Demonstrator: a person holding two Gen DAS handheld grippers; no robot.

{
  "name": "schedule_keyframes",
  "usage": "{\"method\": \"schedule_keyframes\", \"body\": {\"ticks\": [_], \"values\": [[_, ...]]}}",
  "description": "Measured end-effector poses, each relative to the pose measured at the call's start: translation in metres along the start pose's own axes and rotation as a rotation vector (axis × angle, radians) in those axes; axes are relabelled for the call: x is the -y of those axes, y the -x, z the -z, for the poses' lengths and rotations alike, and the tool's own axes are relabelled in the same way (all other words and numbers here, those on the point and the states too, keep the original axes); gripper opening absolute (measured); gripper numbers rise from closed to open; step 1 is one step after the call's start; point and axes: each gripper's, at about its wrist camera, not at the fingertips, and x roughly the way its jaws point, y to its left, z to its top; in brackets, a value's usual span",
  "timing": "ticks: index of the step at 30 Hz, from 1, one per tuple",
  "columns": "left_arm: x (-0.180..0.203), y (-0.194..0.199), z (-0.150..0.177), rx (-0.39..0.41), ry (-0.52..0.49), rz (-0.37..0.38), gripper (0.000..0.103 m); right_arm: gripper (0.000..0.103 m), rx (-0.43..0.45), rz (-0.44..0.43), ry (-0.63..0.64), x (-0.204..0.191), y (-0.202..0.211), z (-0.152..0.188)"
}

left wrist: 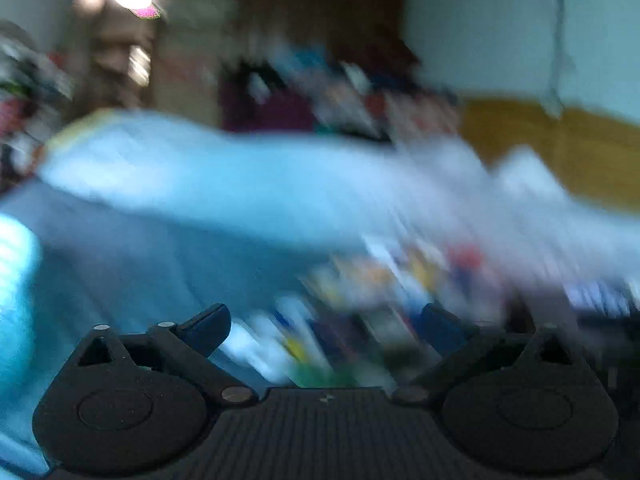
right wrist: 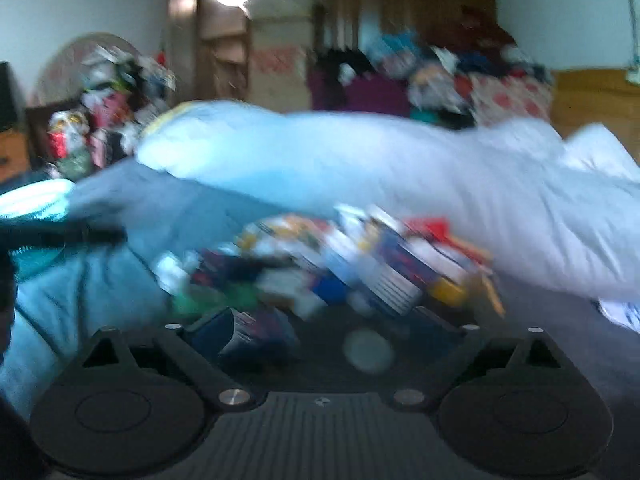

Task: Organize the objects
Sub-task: 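Grasp the blue-and-white tissue pack with the left gripper, then grasp the clear plastic cap with the right gripper while the left holds the tissue pack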

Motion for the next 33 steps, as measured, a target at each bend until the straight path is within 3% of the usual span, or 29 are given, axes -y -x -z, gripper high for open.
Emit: {"method": "schedule_keyframes", "body": {"ticks": [5, 10, 12, 14, 16, 20, 27, 33], "values": [[0.045, -0.065, 0.025, -0.108, -0.160, 0.138, 0.098, 0.095, -0.047, 0.013, -0.064, 0.025, -0.018, 0.017], [0.055, -0.117, 0.039, -0.193, -0.164, 0.191, 0.099, 0.095, -0.080, -0.006, -0.113, 0.052, -0.028, 0.025], [0.056, -0.131, 0.048, -0.229, -0.171, 0.207, 0.091, 0.095, -0.082, -0.013, -0.118, 0.053, -0.030, 0.022], [0.056, -0.136, 0.054, -0.259, -0.166, 0.242, 0.068, 0.094, -0.083, -0.023, -0.121, 0.054, -0.031, 0.021], [0.057, -0.136, 0.055, -0.241, -0.146, 0.233, 0.051, 0.085, -0.092, -0.030, -0.133, 0.057, -0.039, 0.020], [0.050, -0.118, 0.046, -0.203, -0.105, 0.216, 0.049, 0.071, -0.104, -0.050, -0.154, 0.058, -0.057, 0.015], [0.022, -0.067, 0.039, -0.142, -0.037, 0.058, 0.049, 0.070, -0.156, -0.044, -0.114, 0.047, -0.126, 0.017], [0.009, -0.058, 0.039, -0.142, -0.004, 0.003, 0.049, 0.061, -0.151, 0.003, -0.100, 0.043, -0.149, 0.021]]}}
